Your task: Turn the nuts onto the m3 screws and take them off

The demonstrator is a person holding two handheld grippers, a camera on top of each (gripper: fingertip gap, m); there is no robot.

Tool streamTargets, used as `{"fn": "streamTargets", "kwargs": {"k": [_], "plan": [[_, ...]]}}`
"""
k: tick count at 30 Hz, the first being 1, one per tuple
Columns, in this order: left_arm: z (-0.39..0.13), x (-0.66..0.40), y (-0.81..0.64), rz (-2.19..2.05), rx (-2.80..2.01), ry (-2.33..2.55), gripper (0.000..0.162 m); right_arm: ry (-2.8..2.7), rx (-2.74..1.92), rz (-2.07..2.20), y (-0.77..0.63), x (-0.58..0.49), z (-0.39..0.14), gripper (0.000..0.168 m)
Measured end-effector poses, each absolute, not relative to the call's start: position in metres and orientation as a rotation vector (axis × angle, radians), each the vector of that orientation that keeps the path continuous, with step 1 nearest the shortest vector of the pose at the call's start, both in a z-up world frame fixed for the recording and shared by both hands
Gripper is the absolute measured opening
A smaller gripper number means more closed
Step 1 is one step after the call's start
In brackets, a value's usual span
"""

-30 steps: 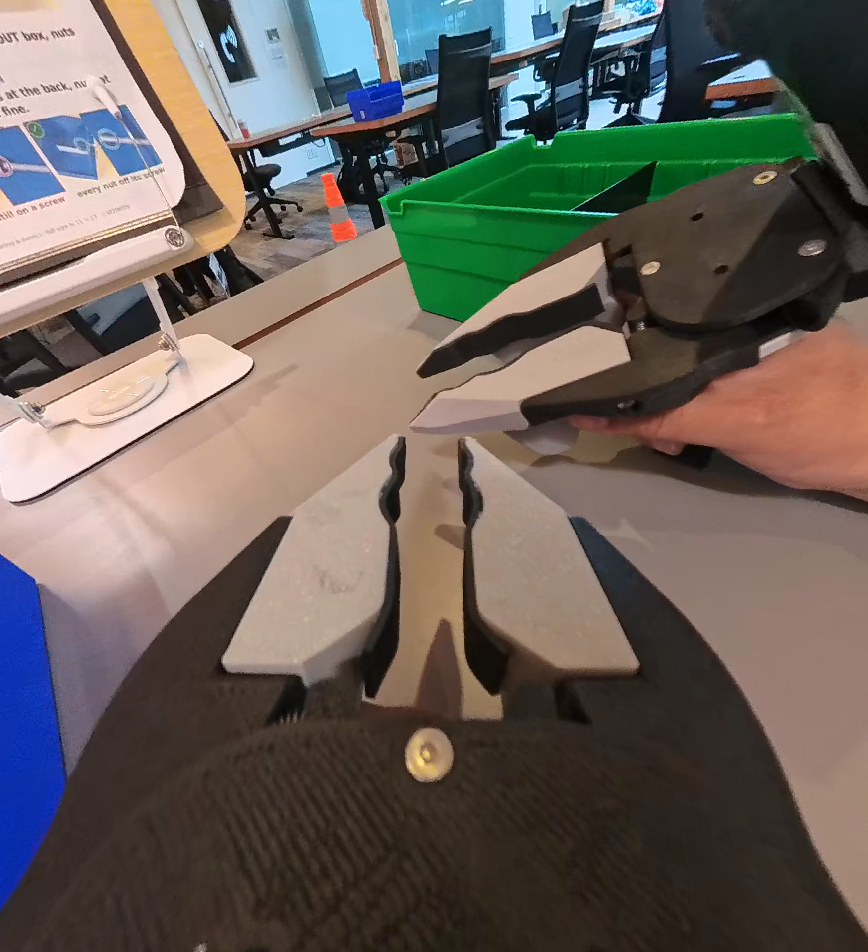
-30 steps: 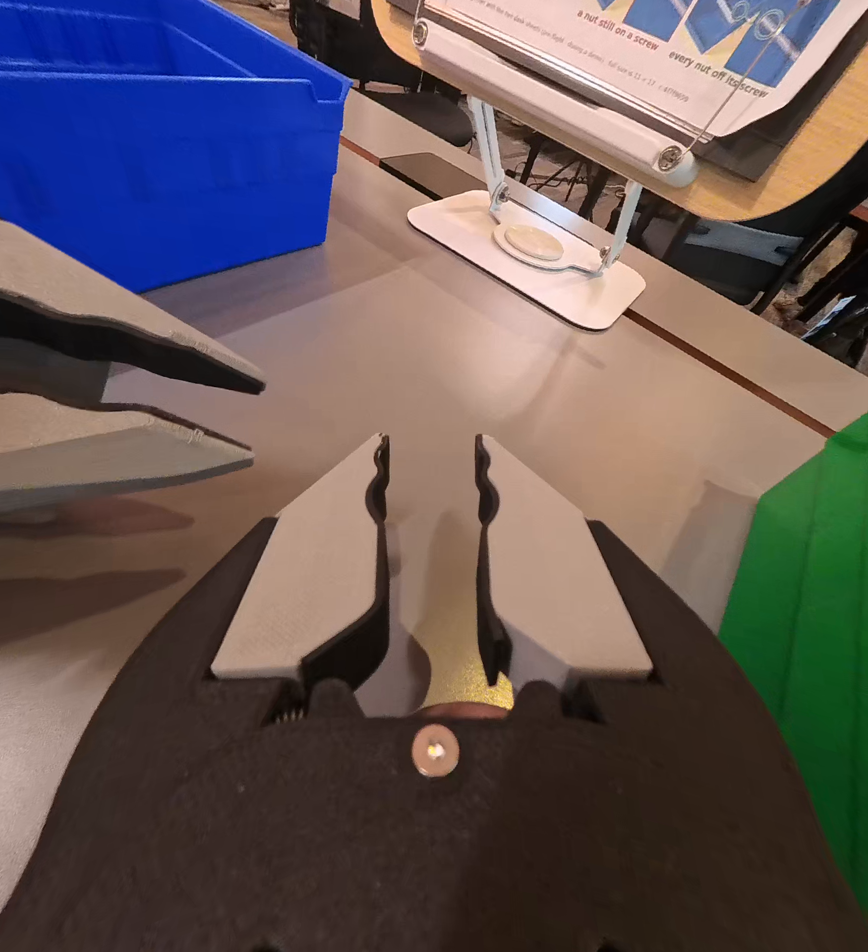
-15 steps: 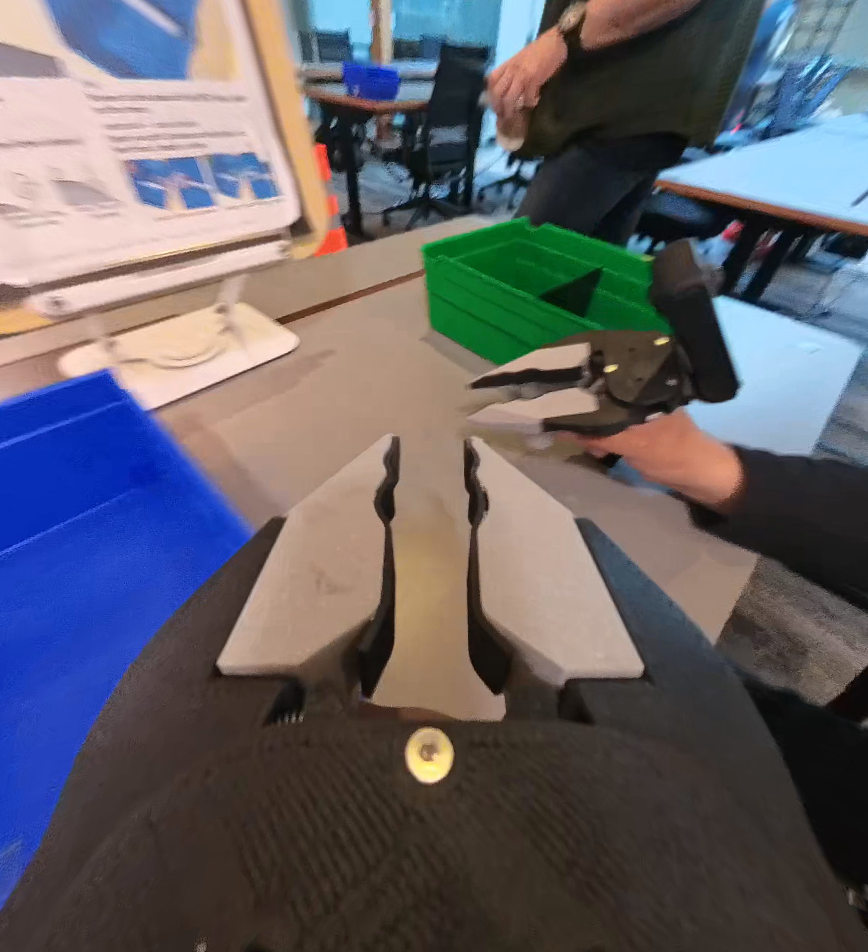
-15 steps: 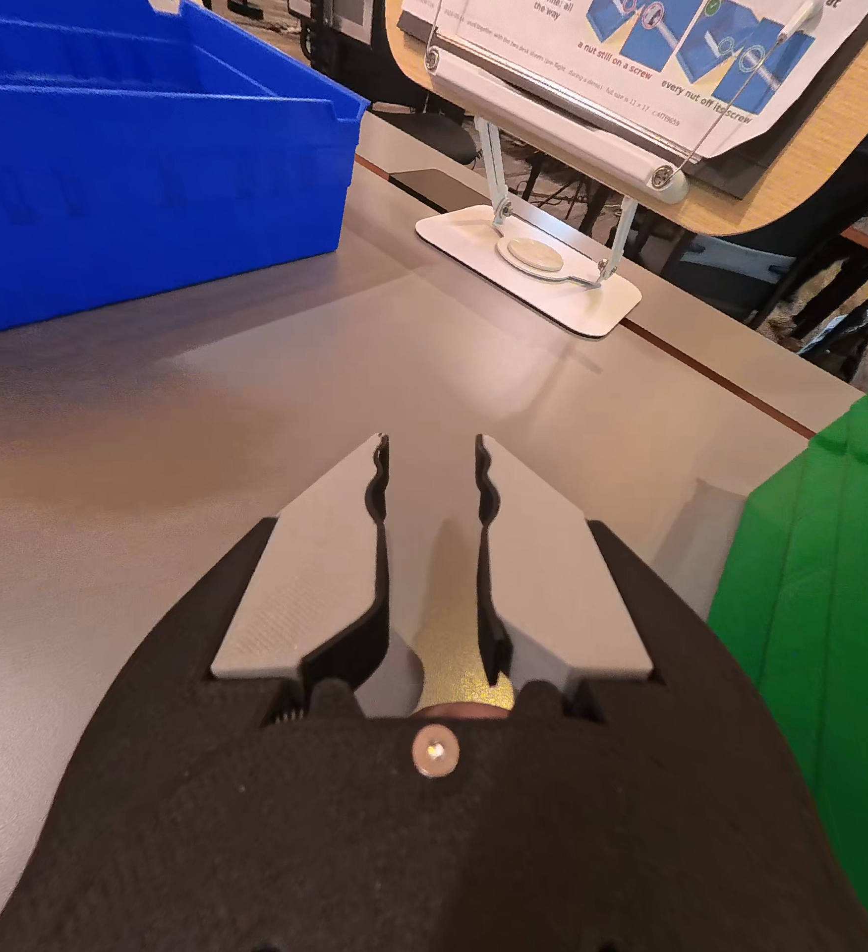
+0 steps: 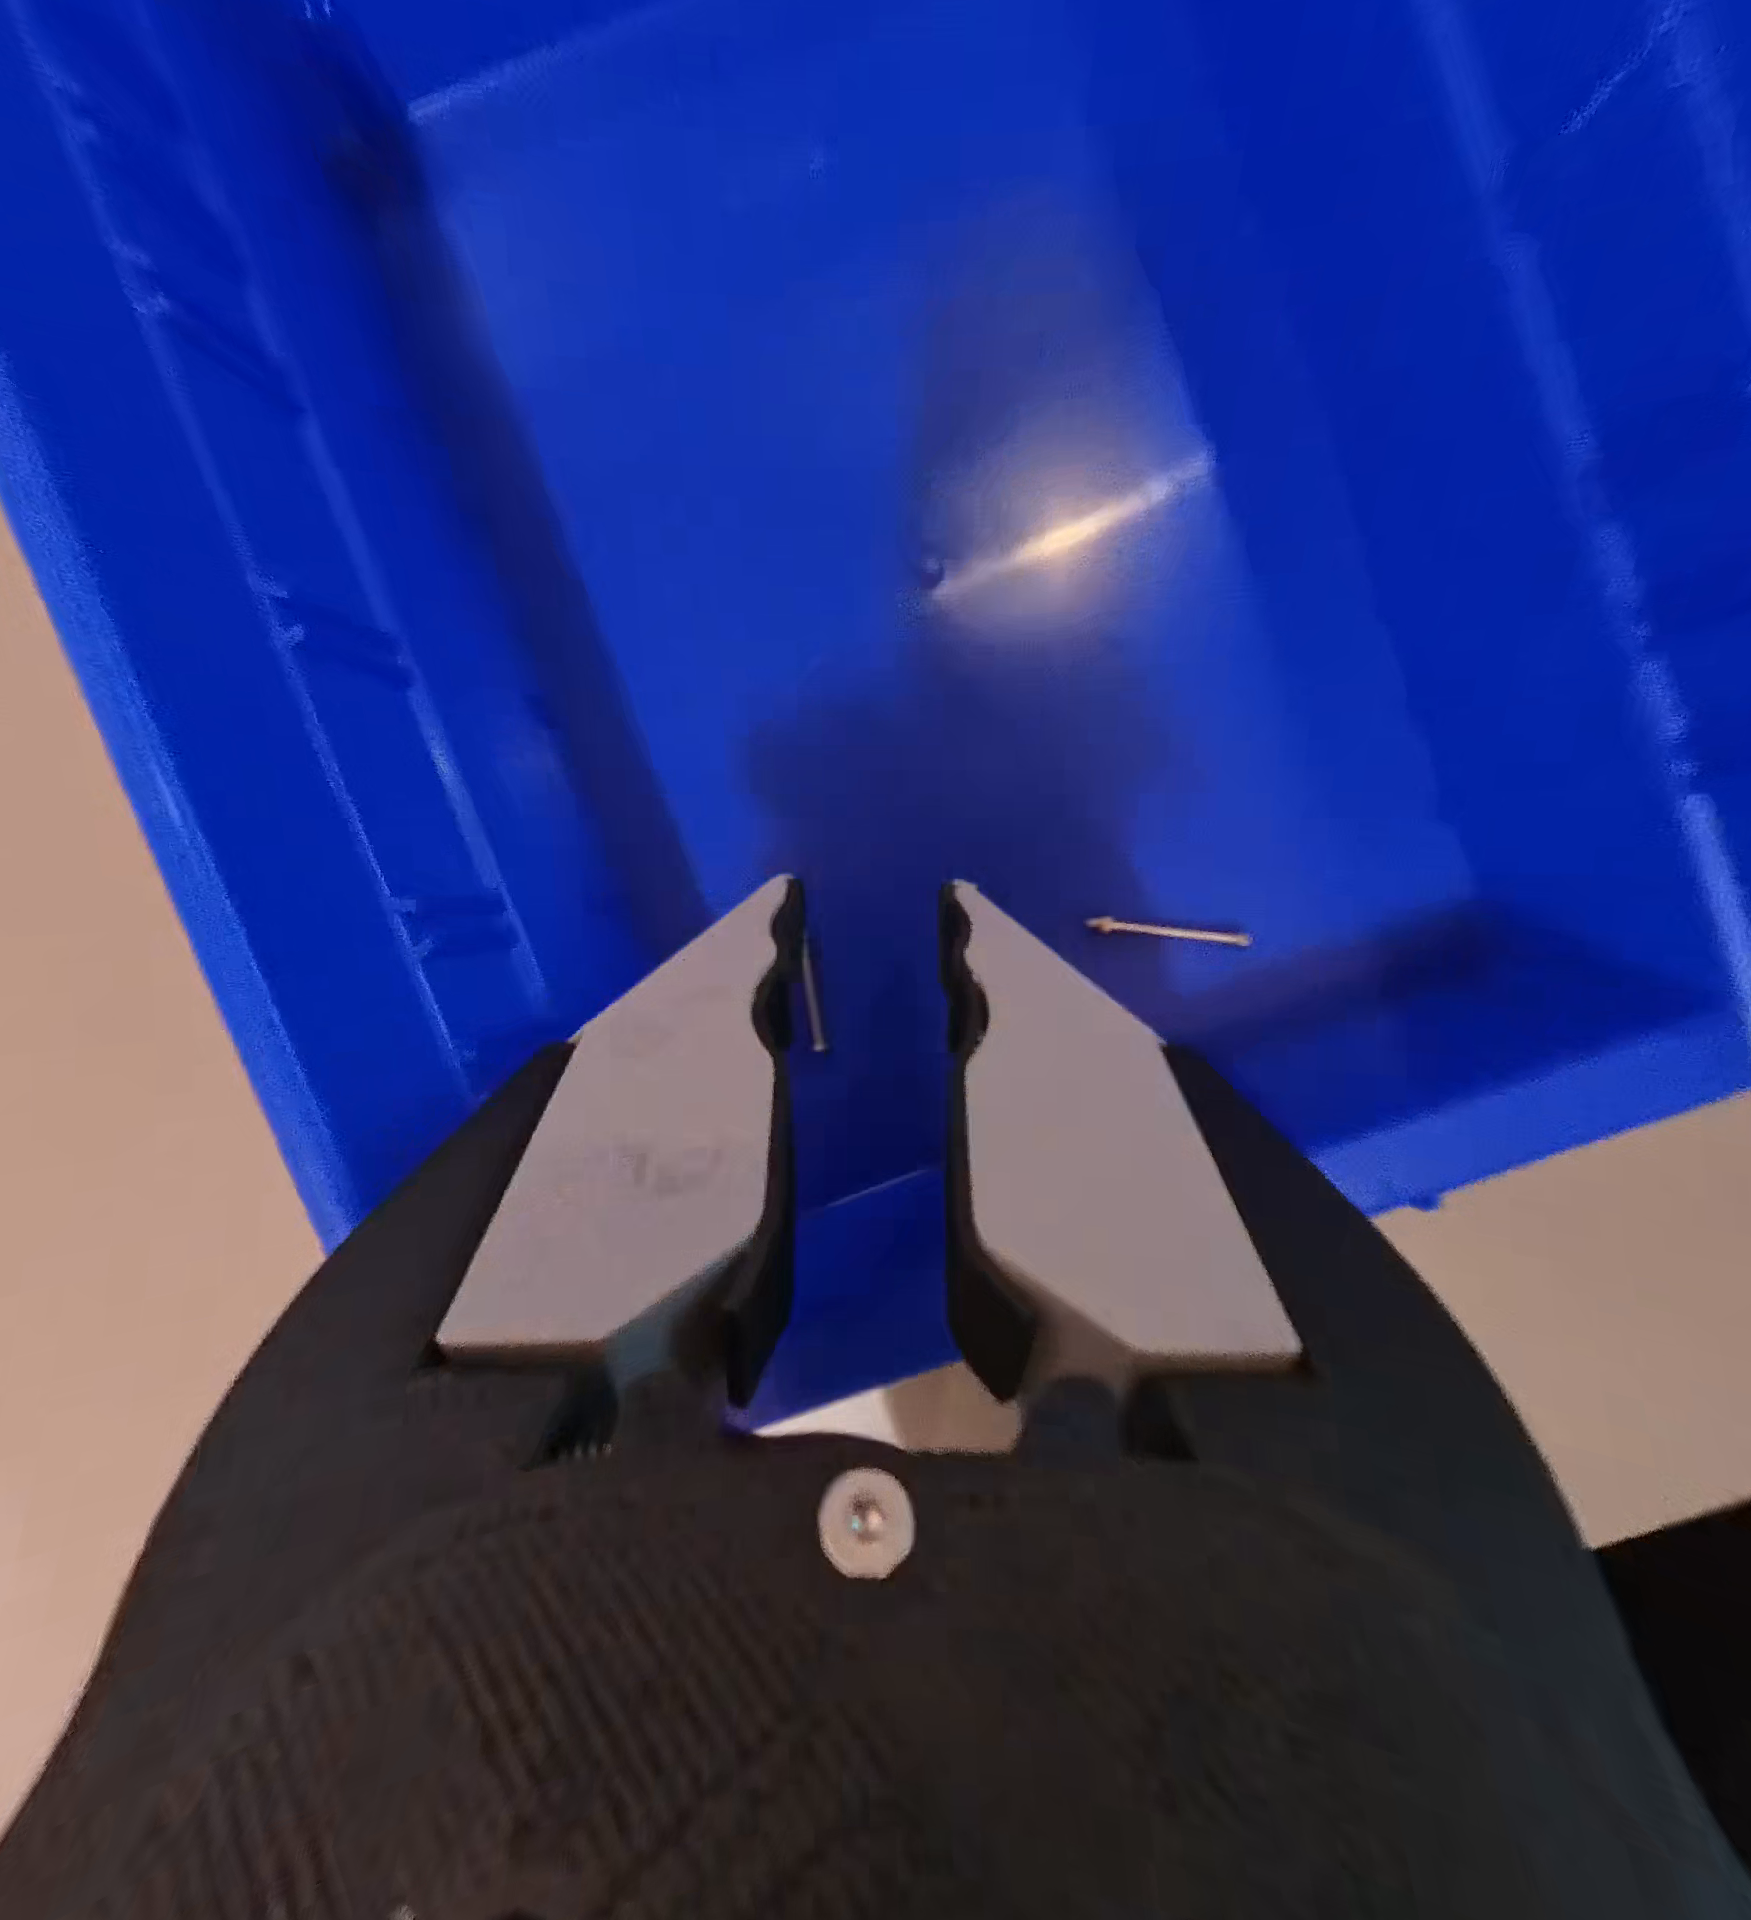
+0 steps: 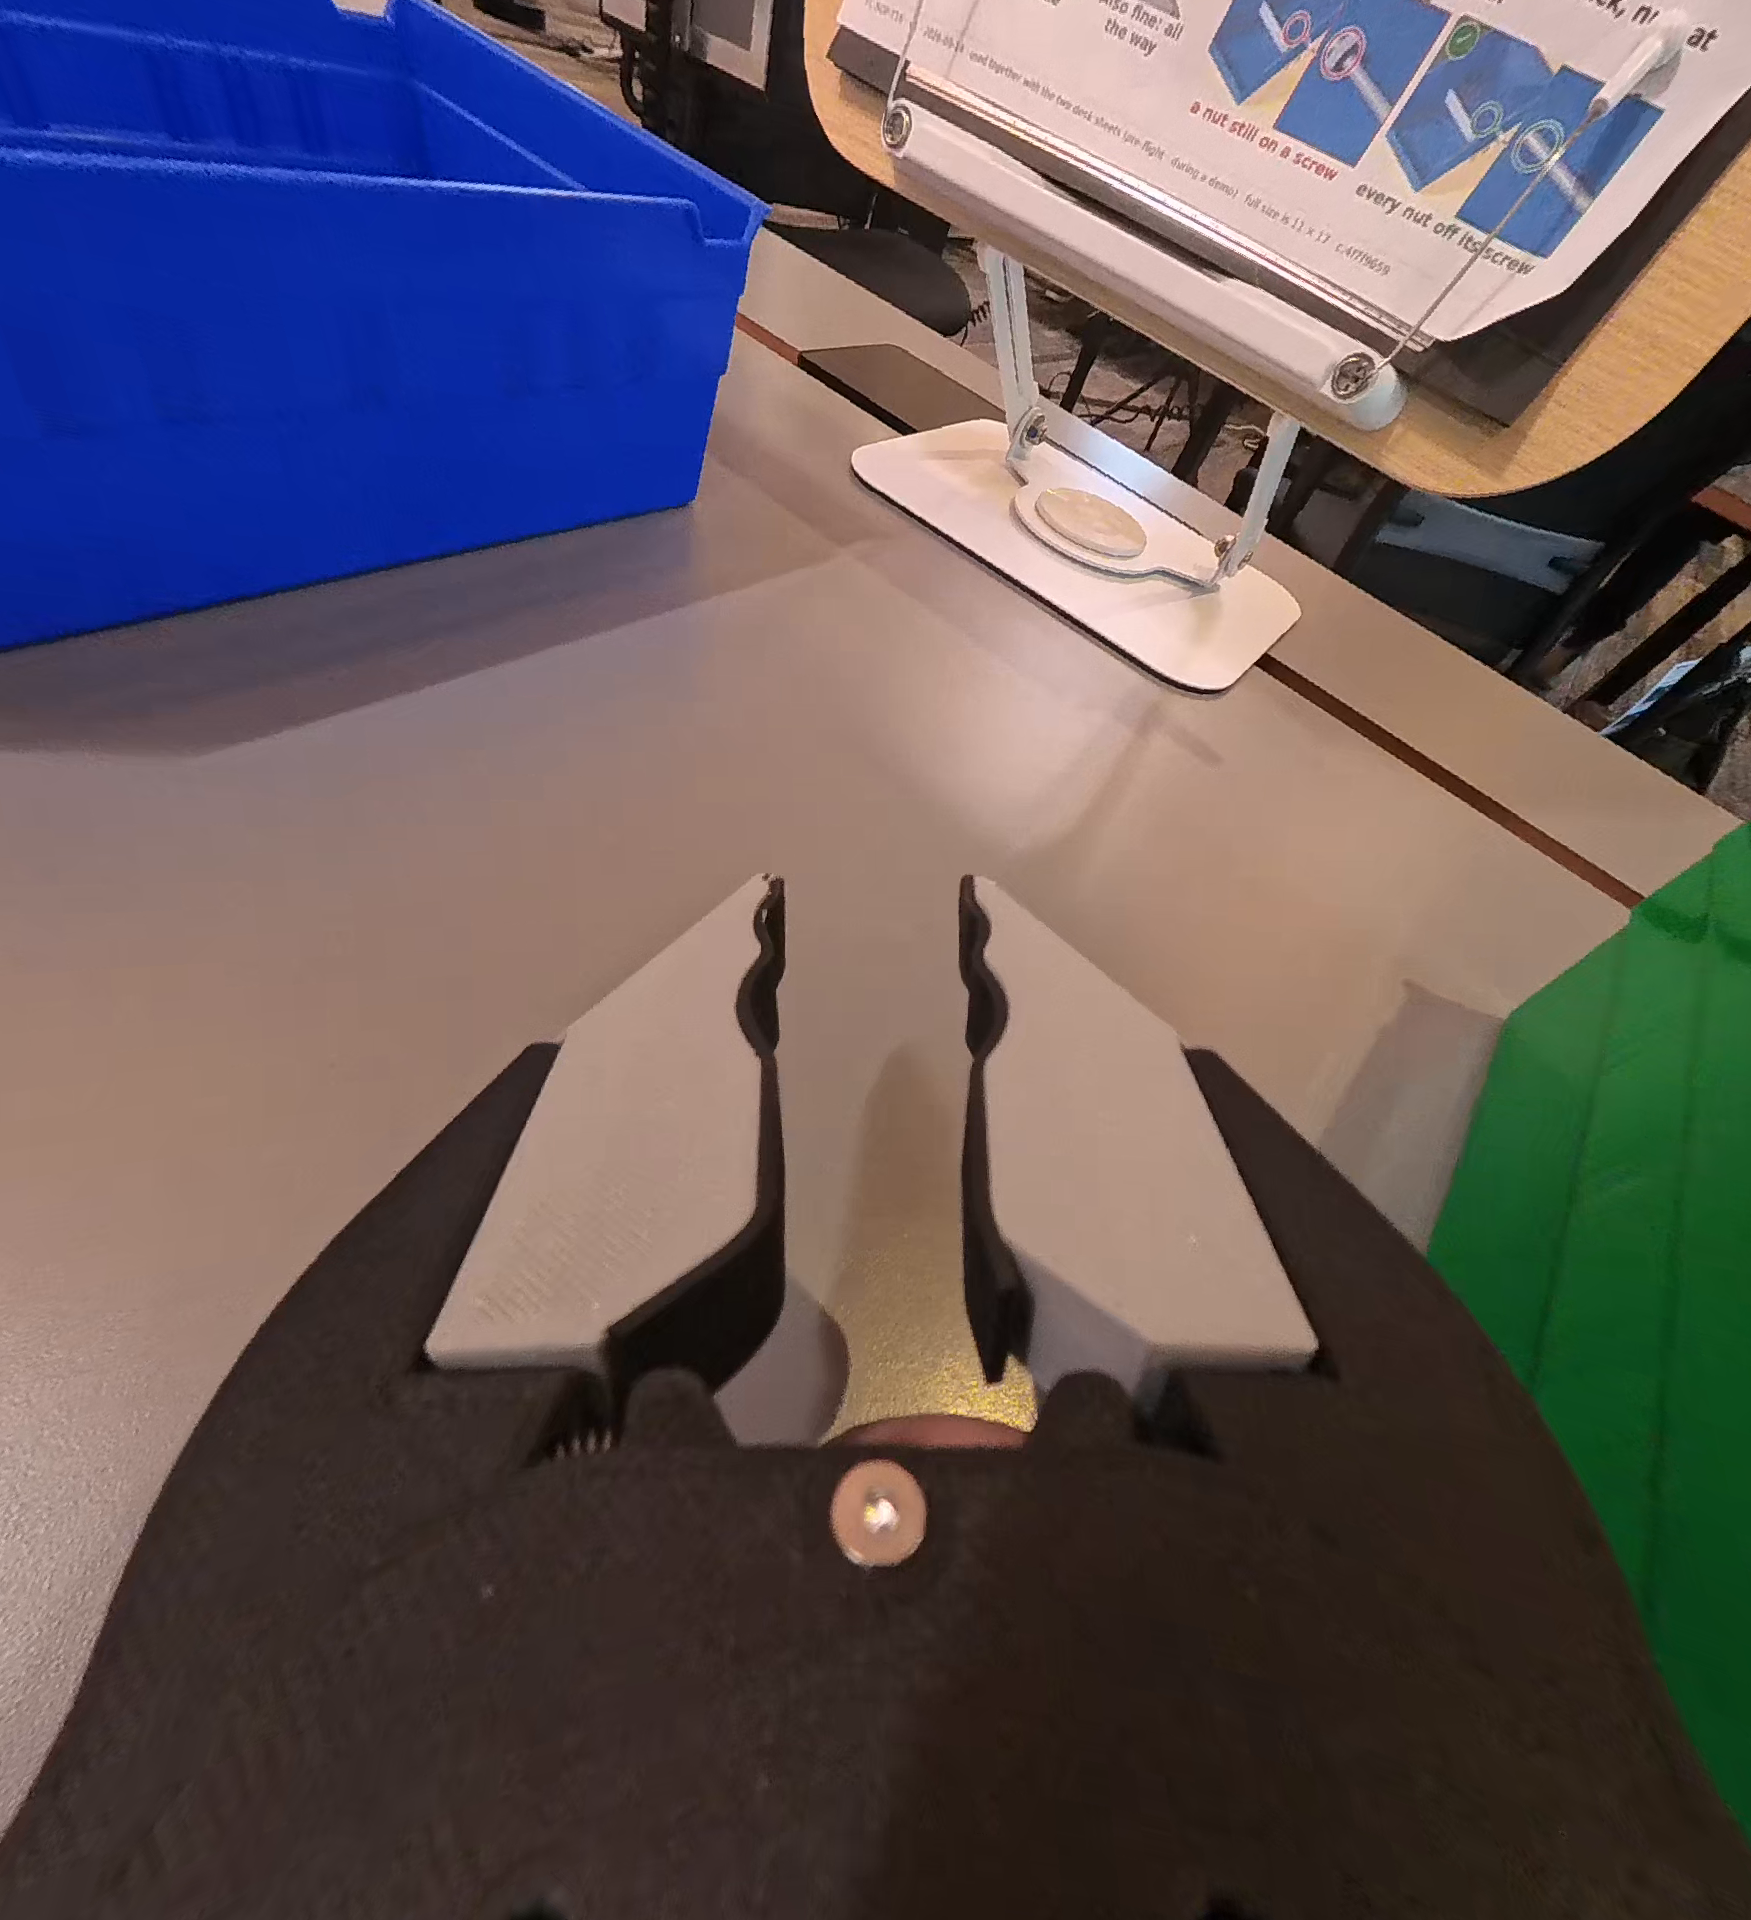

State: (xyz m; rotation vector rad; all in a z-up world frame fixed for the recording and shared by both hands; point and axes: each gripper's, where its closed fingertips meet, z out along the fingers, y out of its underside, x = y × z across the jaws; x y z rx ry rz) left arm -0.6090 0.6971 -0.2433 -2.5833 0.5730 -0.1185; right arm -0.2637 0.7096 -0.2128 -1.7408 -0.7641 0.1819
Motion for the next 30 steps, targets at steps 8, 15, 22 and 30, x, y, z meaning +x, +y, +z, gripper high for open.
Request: {"fn": "streamTargets", "kwargs": {"k": [8,15,22,30], "plan": [[-0.272,-0.627,0.693,0.076,-2.752,0.676,0.014,-0.785,-1.730,0.177,0.708,-0.267,-0.212,0.030],[-0.276,-0.623,0.693,0.023,-2.773,0.646,0.005,-0.773,-1.717,0.187,0.705,-0.266,-0.207,0.030],[-0.276,-0.624,0.692,0.037,-2.743,0.672,0.005,-0.761,-1.709,0.200,0.703,-0.264,-0.204,0.030],[-0.248,-0.626,0.711,0.182,-2.520,0.670,0.004,-0.762,-1.707,0.201,0.704,-0.265,-0.203,0.029]]}}
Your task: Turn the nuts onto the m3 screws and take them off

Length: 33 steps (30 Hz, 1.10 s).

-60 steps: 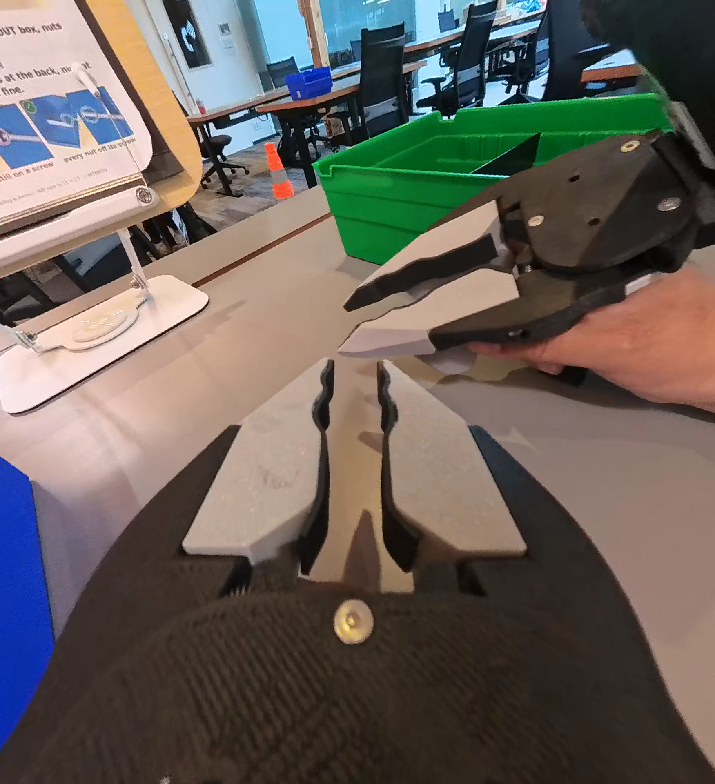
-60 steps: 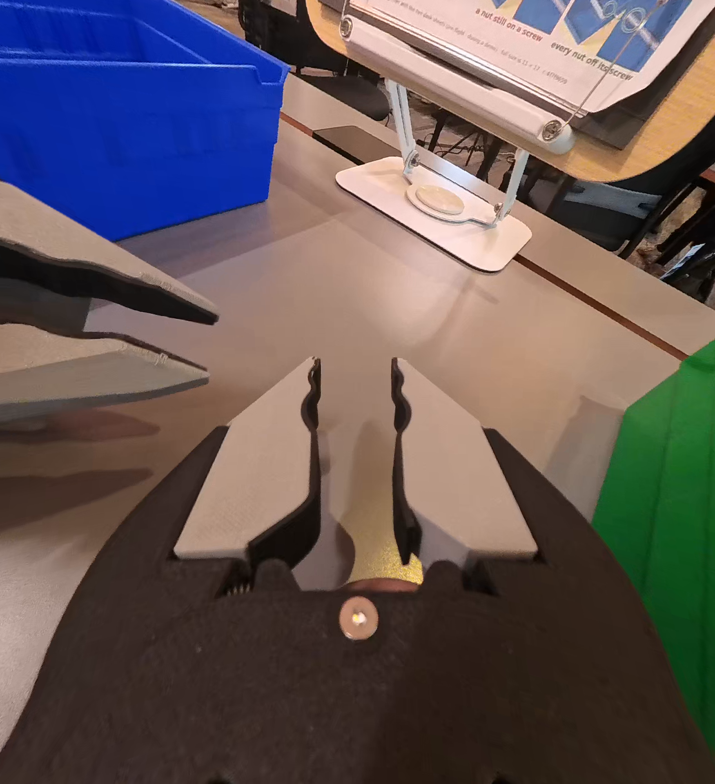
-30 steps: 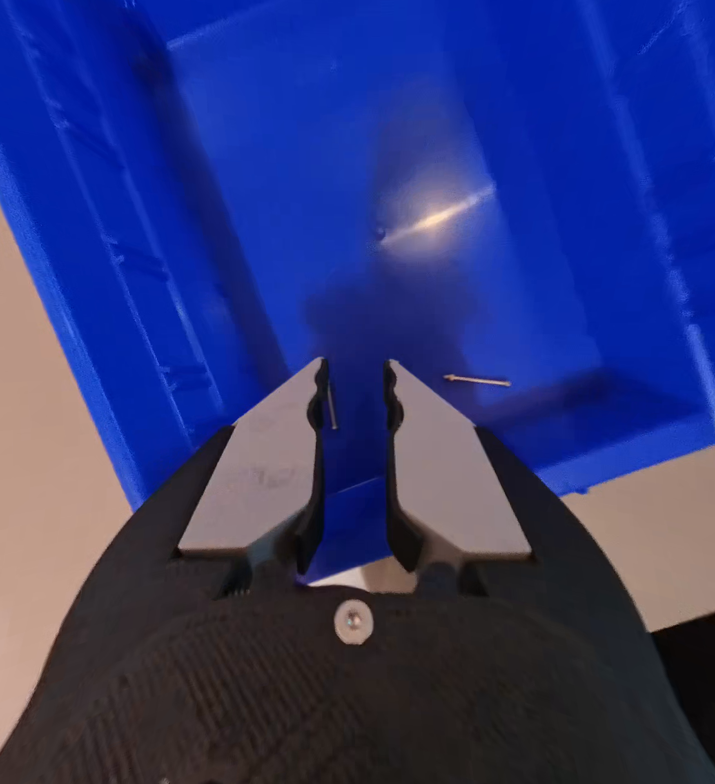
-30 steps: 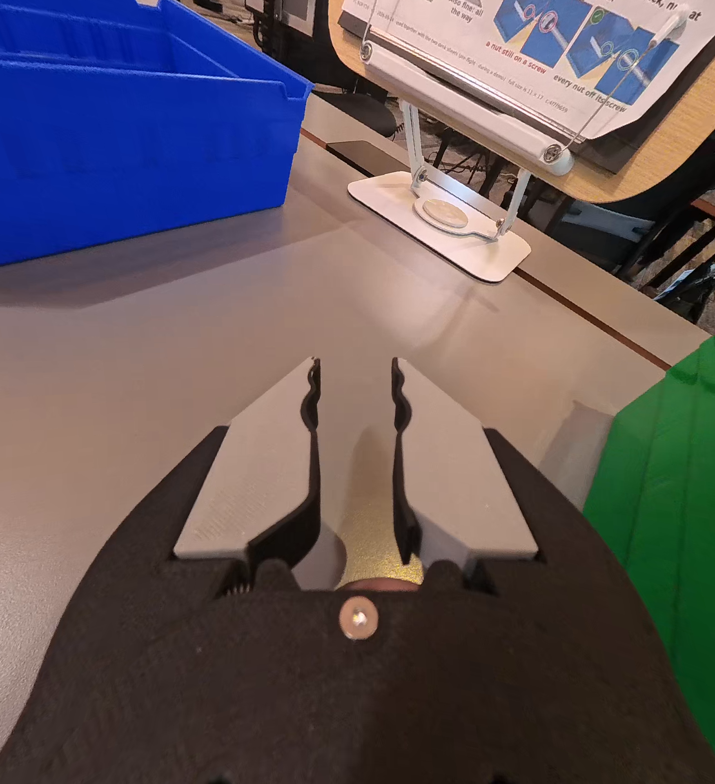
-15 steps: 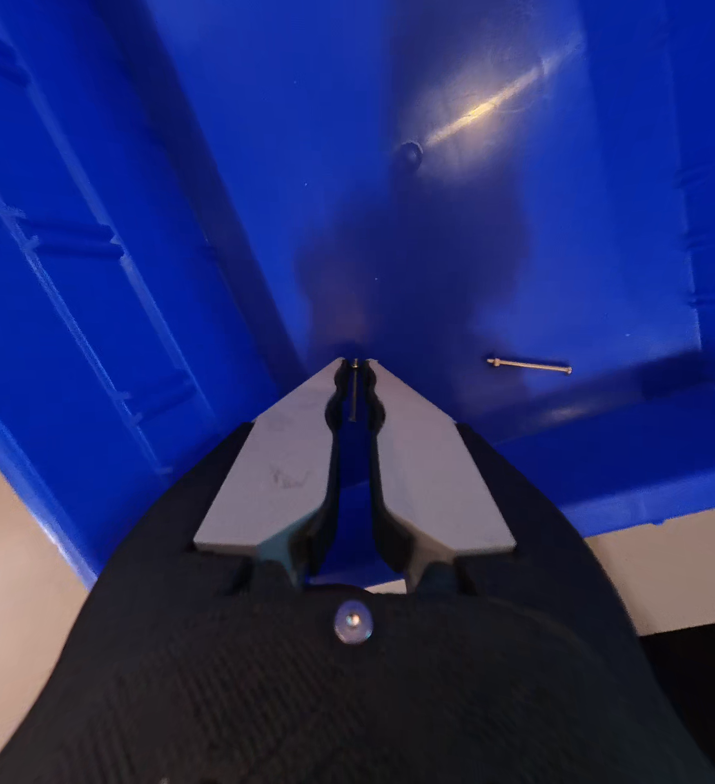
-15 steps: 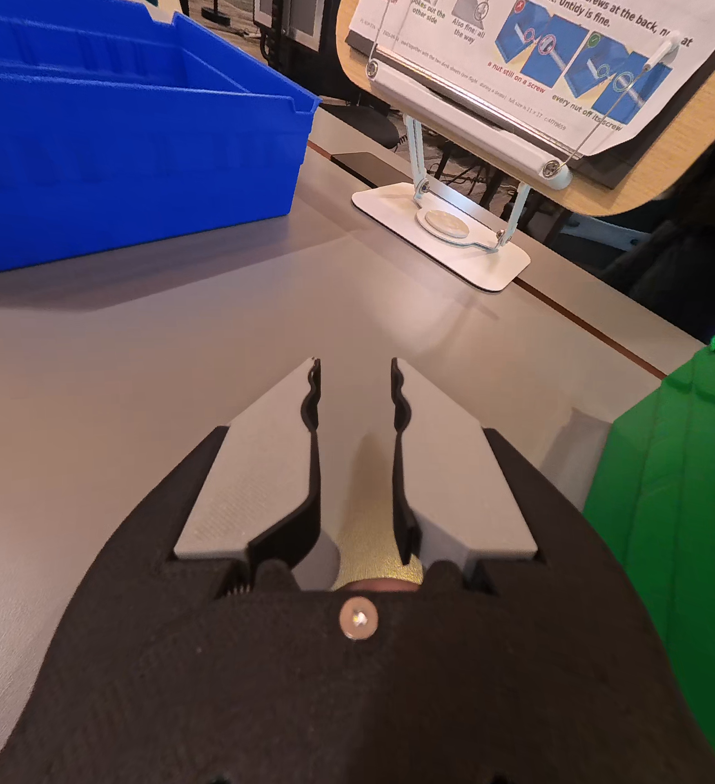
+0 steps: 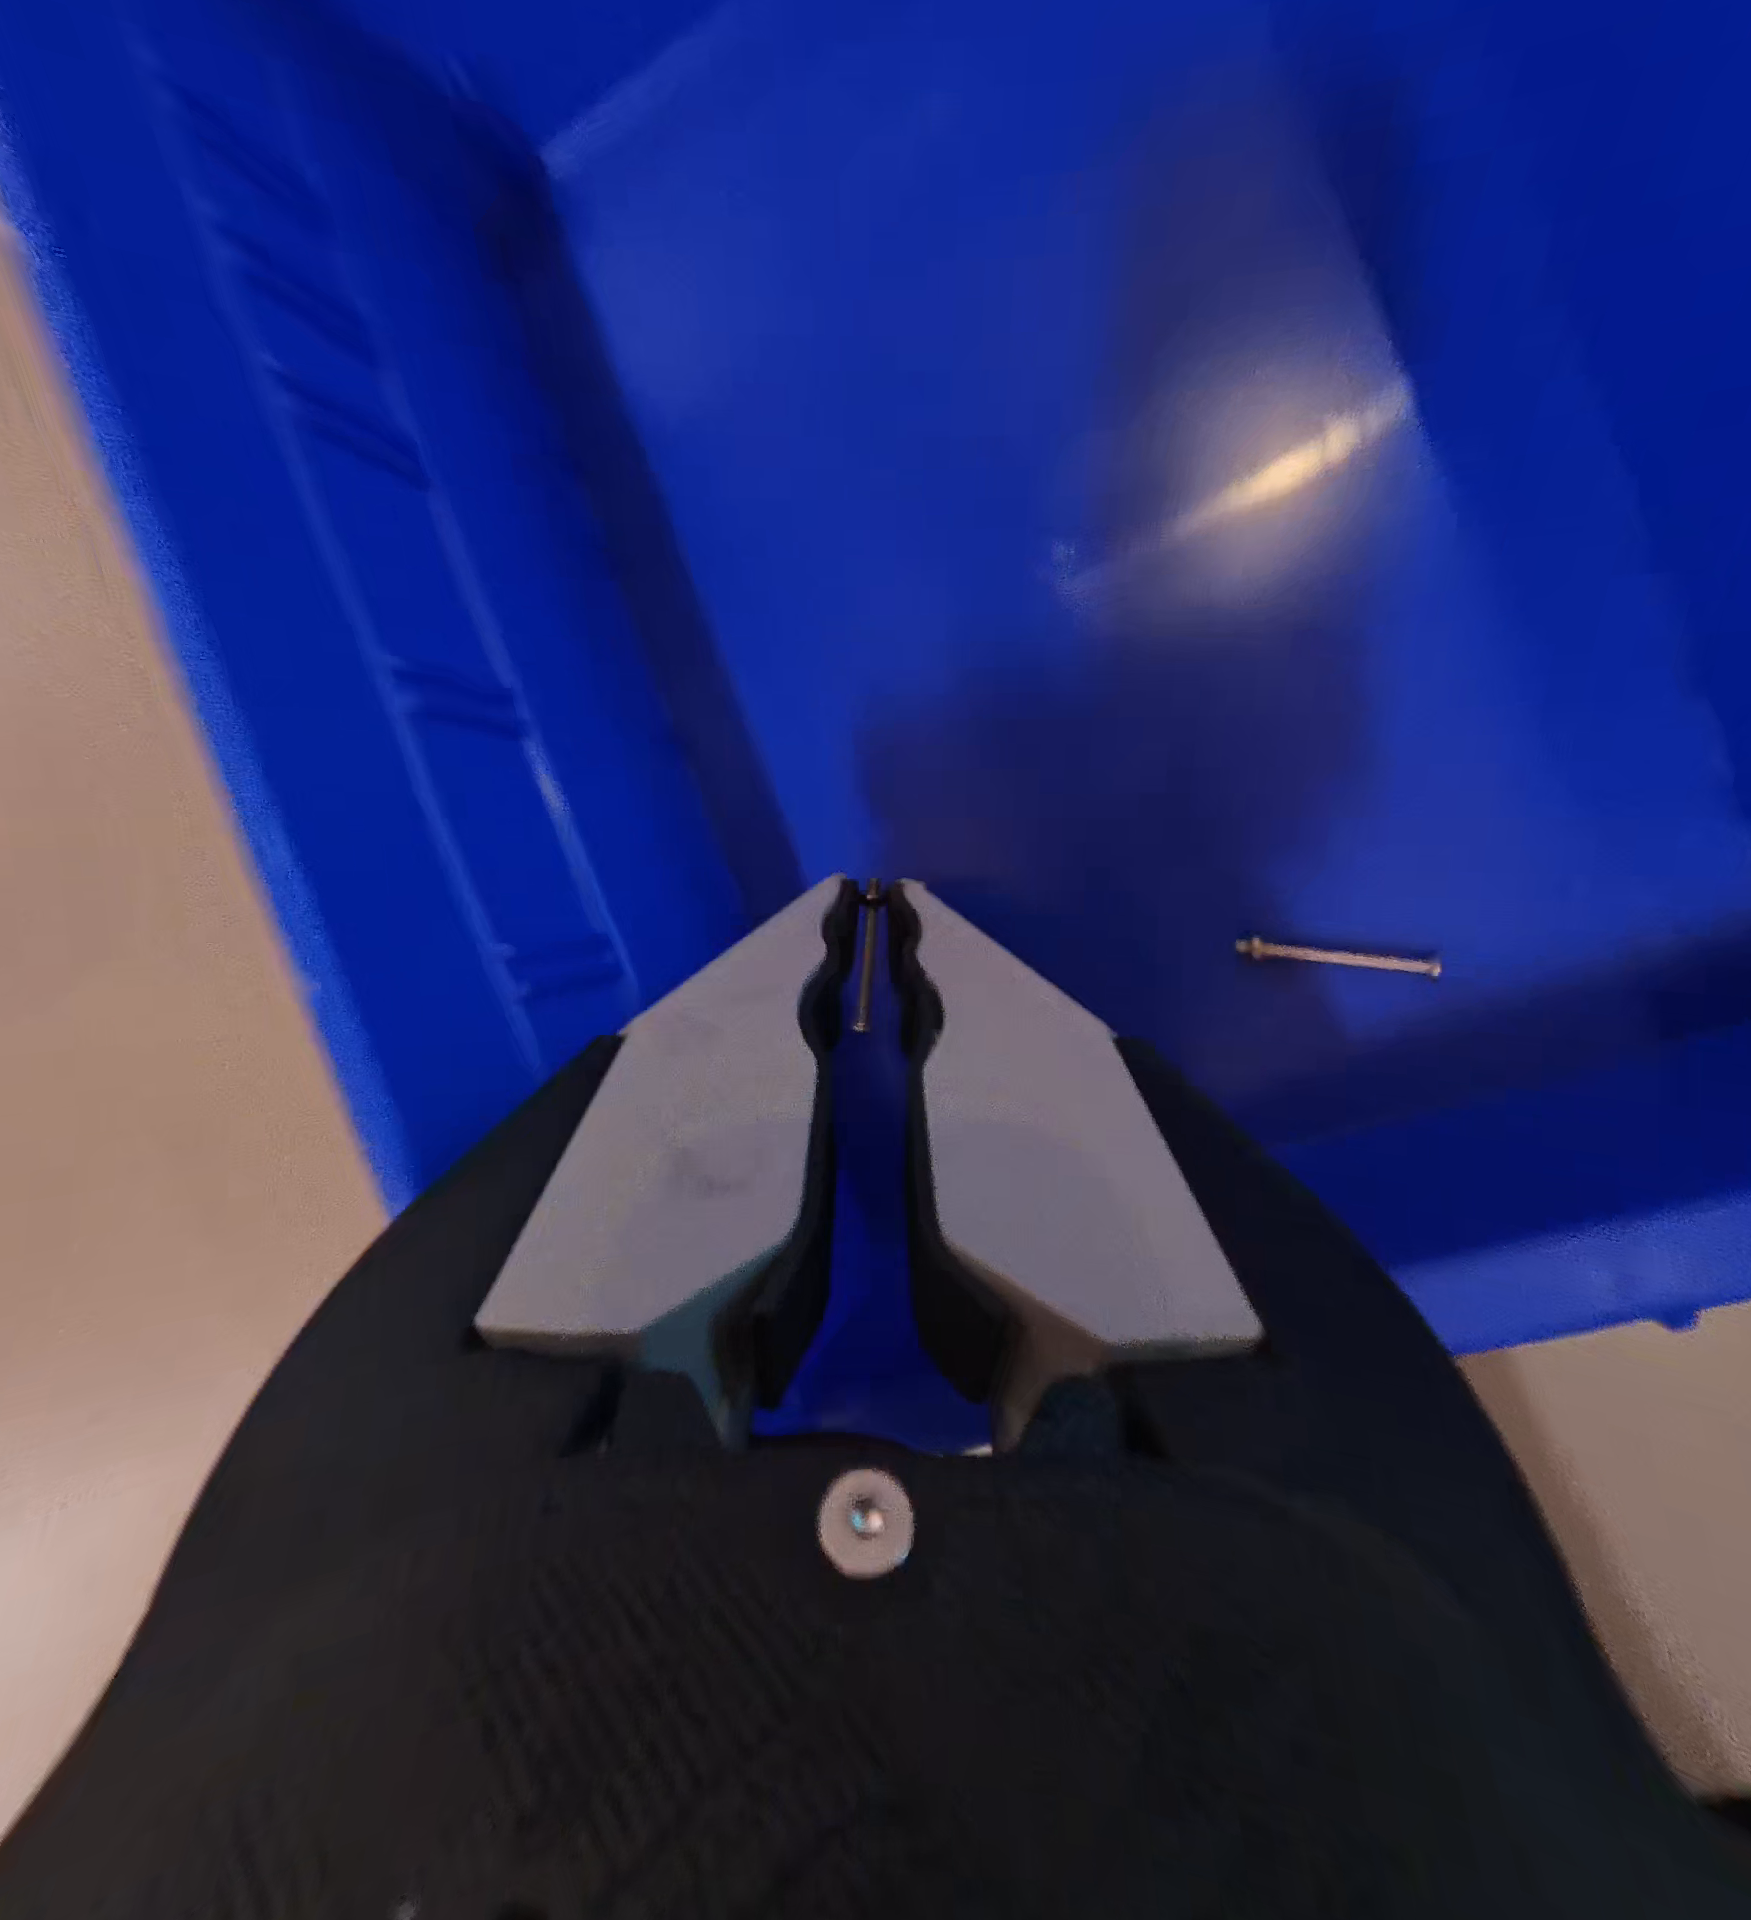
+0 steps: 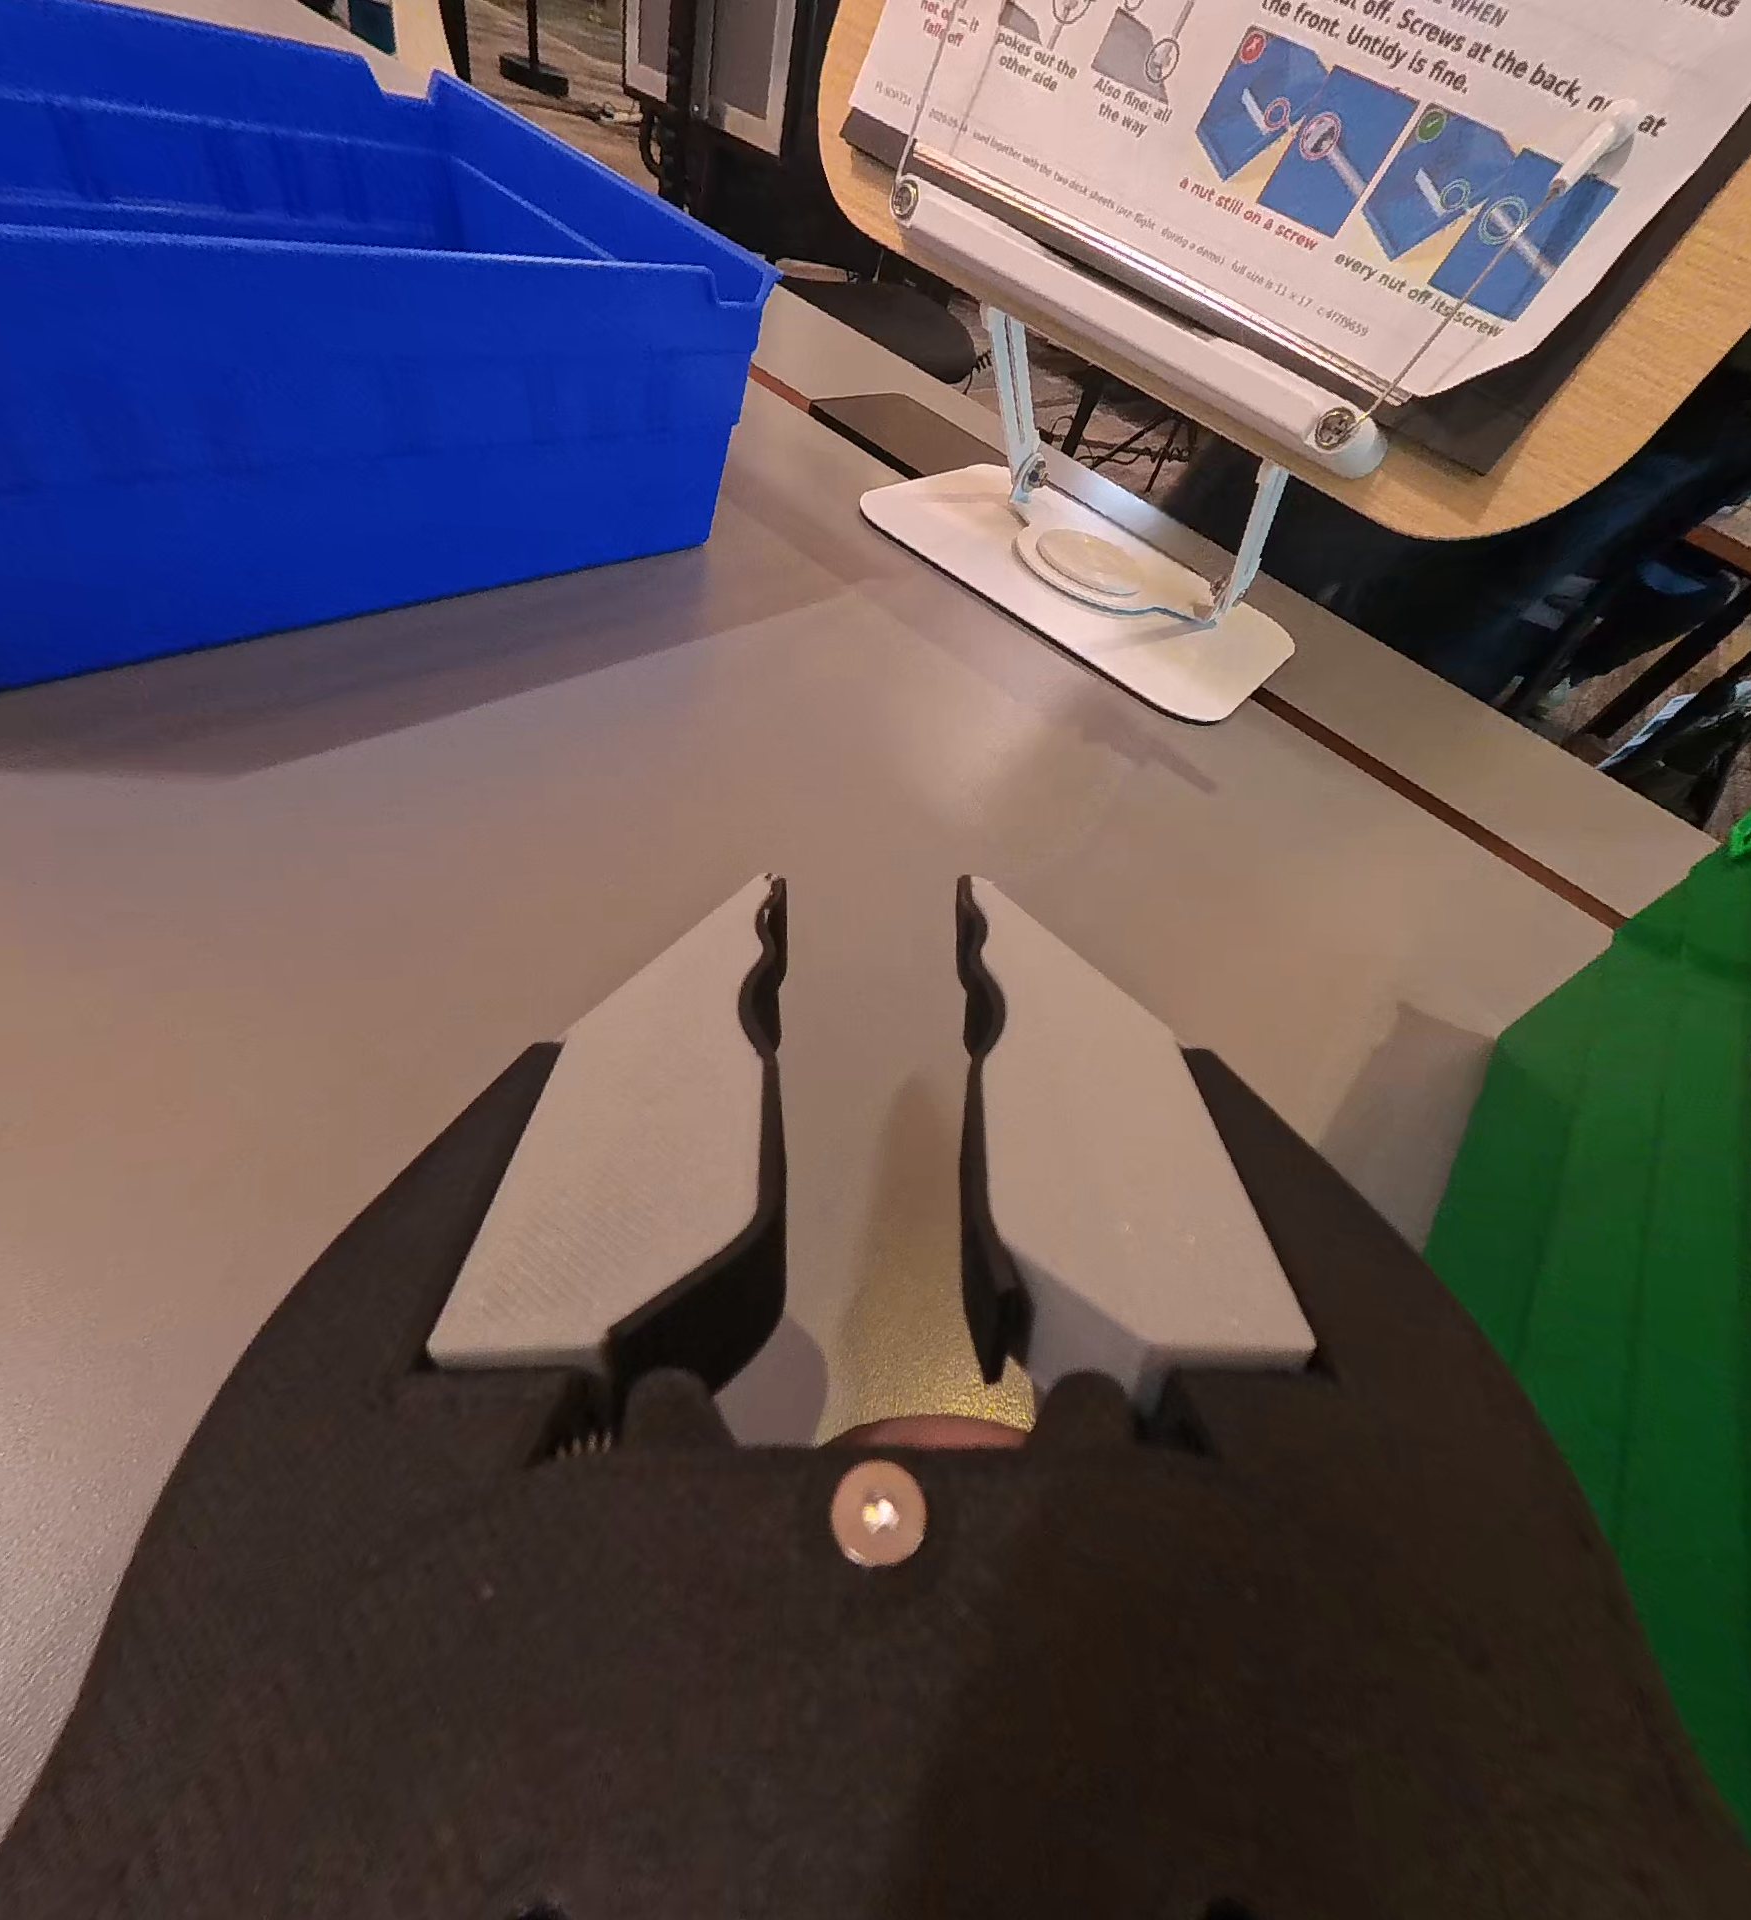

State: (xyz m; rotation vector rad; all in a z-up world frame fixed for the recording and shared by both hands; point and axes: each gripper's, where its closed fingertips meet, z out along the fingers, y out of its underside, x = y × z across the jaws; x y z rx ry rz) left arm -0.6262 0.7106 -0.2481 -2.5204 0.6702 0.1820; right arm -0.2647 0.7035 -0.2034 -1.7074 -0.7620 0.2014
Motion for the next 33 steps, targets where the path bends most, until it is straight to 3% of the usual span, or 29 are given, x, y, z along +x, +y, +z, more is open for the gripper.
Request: {"fn": "streamTargets", "kwargs": {"k": [8,14,23,33], "plan": [[-0.159,-0.586,0.723,0.272,-1.992,0.616,0.004,-0.774,-1.714,0.192,0.704,-0.266,-0.206,0.029],[-0.120,-0.526,0.708,0.242,-1.797,0.656,0.004,-0.762,-1.714,0.193,0.705,-0.264,-0.206,0.030],[-0.102,-0.437,0.687,0.048,-1.663,0.713,0.003,-0.763,-1.693,0.207,0.703,-0.265,-0.201,0.030],[-0.112,-0.318,0.665,-0.585,-1.517,0.723,0.003,-0.885,-1.455,0.542,0.661,-0.299,-0.165,0.030]]}}
